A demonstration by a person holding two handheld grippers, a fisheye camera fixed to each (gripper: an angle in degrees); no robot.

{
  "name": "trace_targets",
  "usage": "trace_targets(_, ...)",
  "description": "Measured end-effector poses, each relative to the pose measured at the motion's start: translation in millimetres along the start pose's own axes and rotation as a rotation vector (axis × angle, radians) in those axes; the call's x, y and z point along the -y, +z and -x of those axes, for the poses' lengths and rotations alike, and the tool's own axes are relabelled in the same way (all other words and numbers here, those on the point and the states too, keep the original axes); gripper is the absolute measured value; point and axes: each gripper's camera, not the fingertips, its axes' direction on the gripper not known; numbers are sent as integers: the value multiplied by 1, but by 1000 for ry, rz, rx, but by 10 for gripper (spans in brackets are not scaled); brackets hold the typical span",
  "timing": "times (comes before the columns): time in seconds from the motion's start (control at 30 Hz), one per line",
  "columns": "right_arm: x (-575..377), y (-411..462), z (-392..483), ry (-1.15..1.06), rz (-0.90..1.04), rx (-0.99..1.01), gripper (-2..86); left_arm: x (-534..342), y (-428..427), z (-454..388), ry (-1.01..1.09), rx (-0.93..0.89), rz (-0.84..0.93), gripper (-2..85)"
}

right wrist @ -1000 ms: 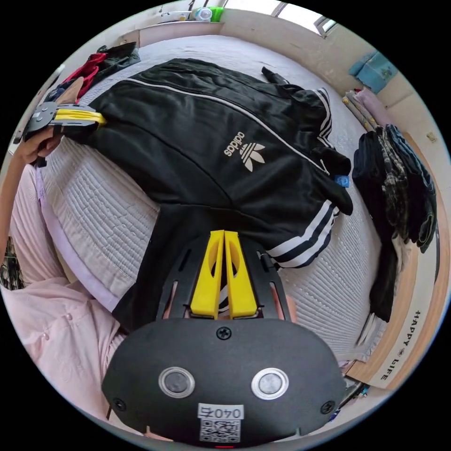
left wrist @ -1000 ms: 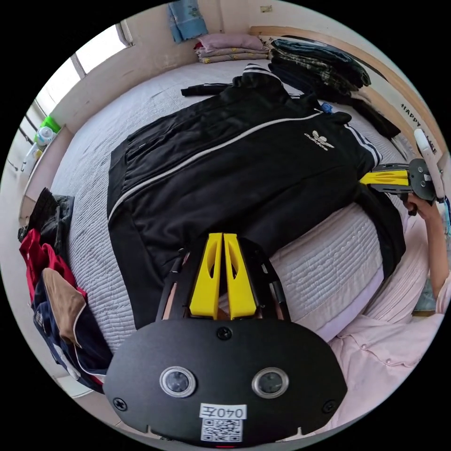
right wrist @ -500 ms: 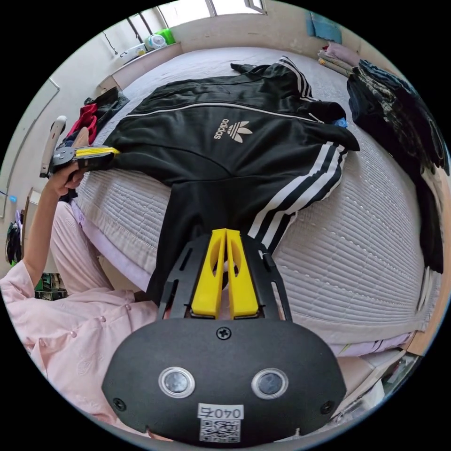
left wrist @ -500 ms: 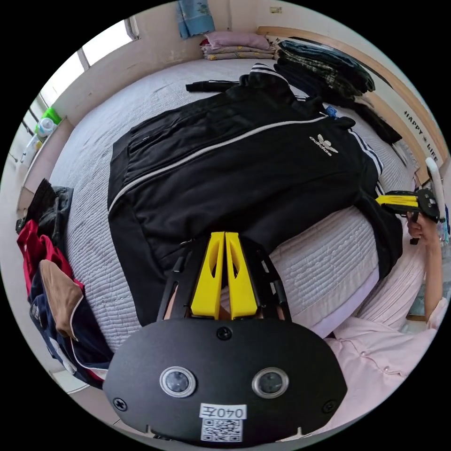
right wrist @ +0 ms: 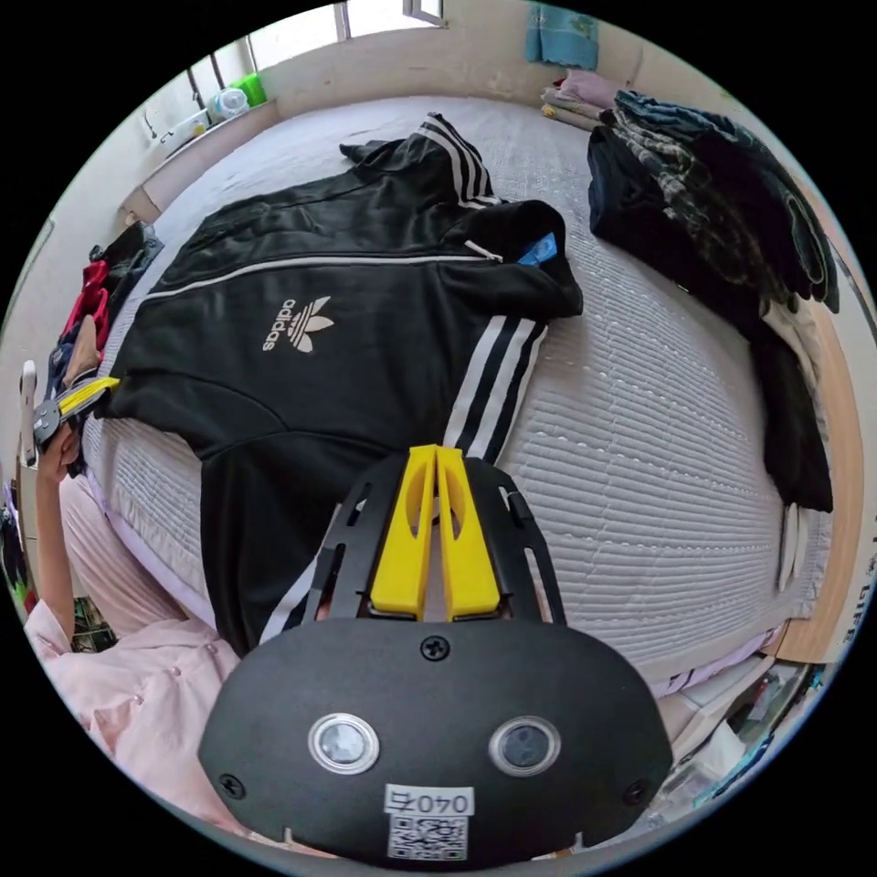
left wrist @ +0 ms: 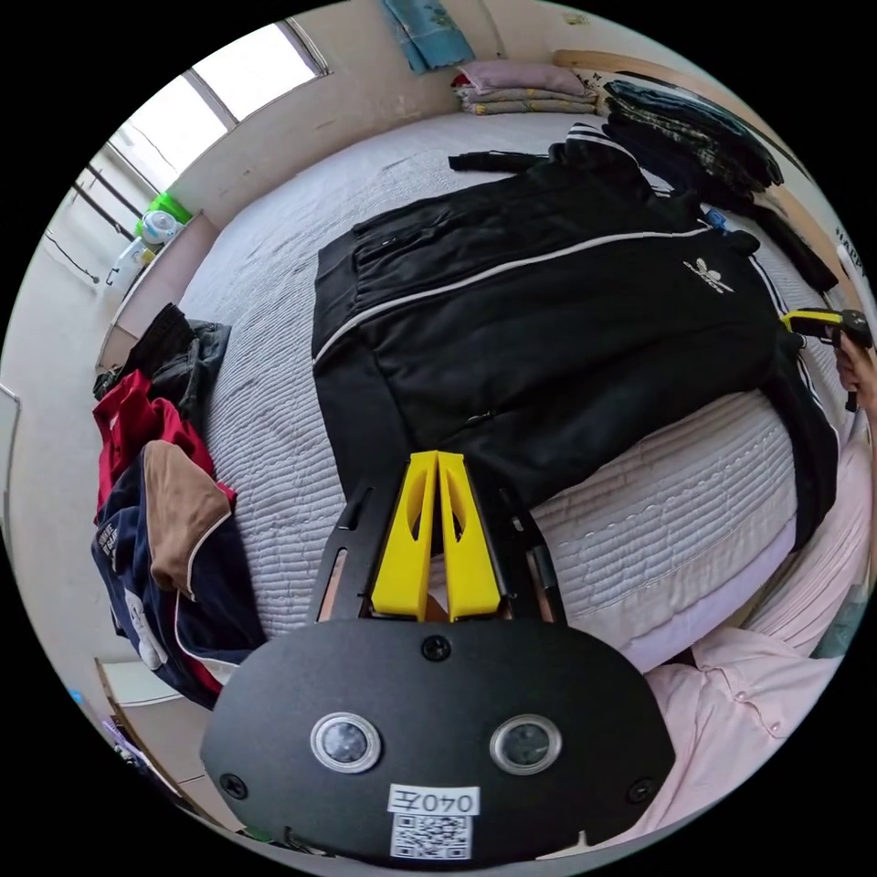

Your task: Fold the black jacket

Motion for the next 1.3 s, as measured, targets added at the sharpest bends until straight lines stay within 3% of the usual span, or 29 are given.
trace_targets(0.07, 12, -18, -3, -12, 21, -64, -8, -1, -9, 2, 1, 8, -21, -9)
trace_targets(0.2, 61, -59, -11, -36, -133, -311, 2, 6, -19, 5, 8, -14, -44, -9)
trace_targets(0.3, 125, -63, -36, -92, -119, -179, 88, 11, -21, 8, -11, -34, -54, -9)
trace_targets(0.33, 153, -51, -49, -78, -42, -123, 155, 10, -22, 9, -14, -33, -57, -9)
trace_targets(0.4, 184, -27, -61, -95, 65, -52, 169, 7, -27, 10, -13, -20, -65, -9)
trace_targets(0.5, 211, 3, -80, -68, 125, 0, 142, 4, -33, 13, -6, -5, -68, -9)
trace_targets(0.6, 221, 19, -91, -104, 190, 84, 35, 5, -35, 16, 1, 14, -63, -9)
trace_targets(0.7, 208, -19, -96, -199, 40, 73, -3, 9, -36, 19, 2, 32, -68, -9)
trace_targets(0.77, 206, 3, -150, -13, 48, 220, -4, 11, -33, 20, 1, 38, -62, -9)
trace_targets(0.83, 202, 45, -174, 94, 133, 257, -1, 14, -29, 22, -9, 42, -50, -9)
trace_targets(0.9, 196, 47, -182, 149, 85, 293, 17, 12, -32, 22, -9, 52, -54, -9)
trace_targets(1.0, 187, 18, -161, 148, 48, 98, 75, 7, -40, 22, 12, 54, -67, -9)
trace_targets(1.07, 162, -19, -112, 116, -77, -186, 67, 5, -39, 21, 17, 35, -63, -9)
trace_targets(1.1, 154, -25, -95, 82, -104, -218, 57, 5, -36, 20, 13, 16, -57, -9)
trace_targets(1.23, 101, -9, 11, -157, -117, -61, 0, 5, -28, 14, -21, -105, -67, -9)
trace_targets(1.3, 83, 18, 36, -210, -49, 67, -5, 5, -6, 4, 23, -46, 3, -9)
